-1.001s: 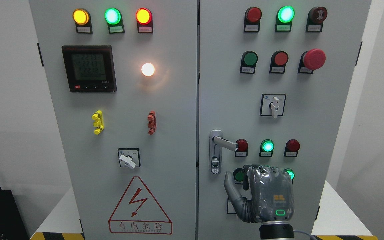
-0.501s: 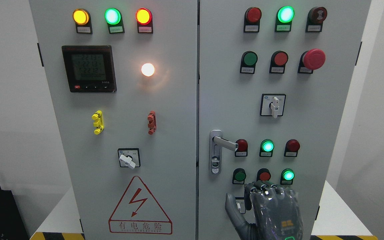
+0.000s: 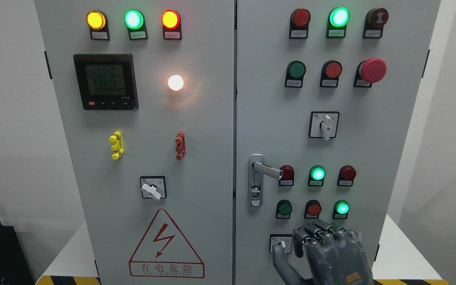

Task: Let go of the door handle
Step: 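Raise the right hand up beside the red and green buttons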

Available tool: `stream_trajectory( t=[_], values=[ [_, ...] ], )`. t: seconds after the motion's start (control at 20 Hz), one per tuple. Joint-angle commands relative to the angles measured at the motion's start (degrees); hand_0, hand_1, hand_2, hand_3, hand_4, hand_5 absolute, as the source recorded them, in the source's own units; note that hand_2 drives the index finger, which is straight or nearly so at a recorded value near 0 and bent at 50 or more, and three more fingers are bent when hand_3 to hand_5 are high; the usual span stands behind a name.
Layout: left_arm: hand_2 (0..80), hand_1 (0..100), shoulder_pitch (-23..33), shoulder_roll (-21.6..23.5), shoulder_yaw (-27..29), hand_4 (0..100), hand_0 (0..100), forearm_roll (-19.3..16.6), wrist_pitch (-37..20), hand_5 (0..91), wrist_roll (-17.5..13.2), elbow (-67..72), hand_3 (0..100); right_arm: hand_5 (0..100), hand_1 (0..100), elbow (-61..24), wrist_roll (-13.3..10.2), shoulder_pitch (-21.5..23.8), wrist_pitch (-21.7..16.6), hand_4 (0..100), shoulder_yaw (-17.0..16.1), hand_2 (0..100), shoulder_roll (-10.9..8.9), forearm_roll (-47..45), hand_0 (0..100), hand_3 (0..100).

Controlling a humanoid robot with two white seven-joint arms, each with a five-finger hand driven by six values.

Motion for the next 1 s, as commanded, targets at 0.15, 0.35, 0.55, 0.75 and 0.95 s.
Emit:
stream_trajectory(
  t=[0.15, 0.35, 0.55, 0.75, 0.95],
  values=[
    [0.0, 39, -0.17, 0.00, 0.09, 0, 12, 0.00, 0.05, 0.0, 0.01, 0.53, 0, 100, 14, -1.70, -0.47, -5.21, 3.39, 92, 8.80, 73, -16.99, -12.12, 54, 100],
    [0.0, 39, -0.17, 0.00, 0.09, 0, 12, 0.00, 0.05, 0.0, 0.01, 0.53, 0, 100, 14, -1.78, -2.31, -6.87, 3.92, 90, 12.13, 69, -20.59, -15.81, 53, 100],
    [0.0, 39, -0.17, 0.00, 0.09, 0, 12, 0.00, 0.05, 0.0, 0.01, 0.53, 0, 100, 16, -2.05, -3.37, -8.63, 6.99, 89, 14.51, 65, -25.25, -21.61, 51, 100],
    [0.0, 39, -0.17, 0.00, 0.09, 0, 12, 0.00, 0.05, 0.0, 0.01, 0.53, 0, 99, 23, -2.57, -8.37, -11.80, 7.08, 88, 16.27, 60, -31.57, -29.08, 47, 98],
    [0.0, 39, -0.09, 0.00, 0.09, 0, 12, 0.00, 0.05, 0.0, 0.01, 0.53, 0, 99, 29, -2.84, -9.43, -11.89, 7.26, 87, 17.15, 55, -35.89, -34.10, 42, 96]
  ],
)
